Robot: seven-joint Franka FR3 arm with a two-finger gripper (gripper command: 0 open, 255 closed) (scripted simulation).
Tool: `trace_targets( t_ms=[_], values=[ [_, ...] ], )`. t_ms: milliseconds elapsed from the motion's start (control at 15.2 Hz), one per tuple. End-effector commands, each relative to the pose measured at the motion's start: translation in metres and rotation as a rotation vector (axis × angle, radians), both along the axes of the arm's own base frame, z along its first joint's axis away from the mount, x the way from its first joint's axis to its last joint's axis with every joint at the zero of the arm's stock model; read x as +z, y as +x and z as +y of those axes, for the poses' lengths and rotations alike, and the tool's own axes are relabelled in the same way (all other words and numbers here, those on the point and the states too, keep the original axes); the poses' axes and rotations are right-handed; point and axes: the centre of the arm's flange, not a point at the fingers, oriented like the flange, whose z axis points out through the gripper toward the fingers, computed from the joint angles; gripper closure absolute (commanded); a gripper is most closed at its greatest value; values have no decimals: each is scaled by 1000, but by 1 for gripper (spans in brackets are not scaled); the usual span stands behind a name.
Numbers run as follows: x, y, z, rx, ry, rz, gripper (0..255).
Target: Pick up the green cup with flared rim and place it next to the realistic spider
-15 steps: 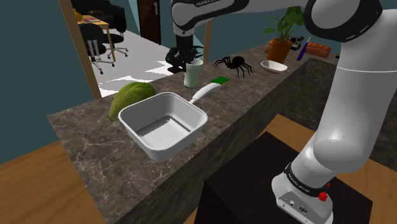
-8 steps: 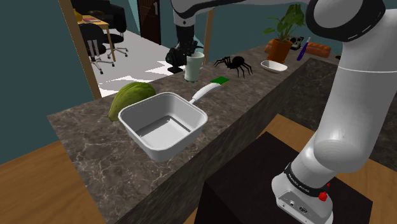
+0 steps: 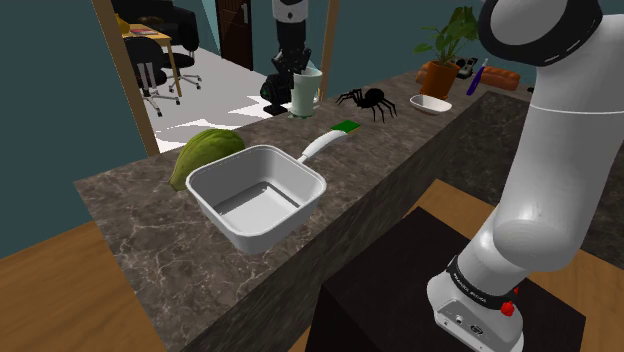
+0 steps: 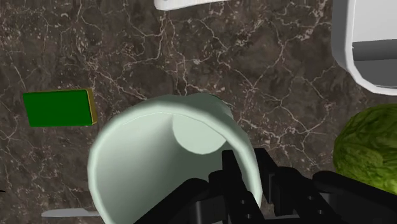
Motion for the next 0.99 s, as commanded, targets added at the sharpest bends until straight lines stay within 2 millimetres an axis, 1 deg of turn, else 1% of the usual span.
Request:
trace_targets(
  t_ms=[0,462,528,924],
  values=[
    [11,-1,-1,0,0,0,255],
    [48,-1,-1,0,0,0,255],
    [49,-1,-1,0,0,0,255],
    [44,-18,-78,0,0,0,255]
  ],
)
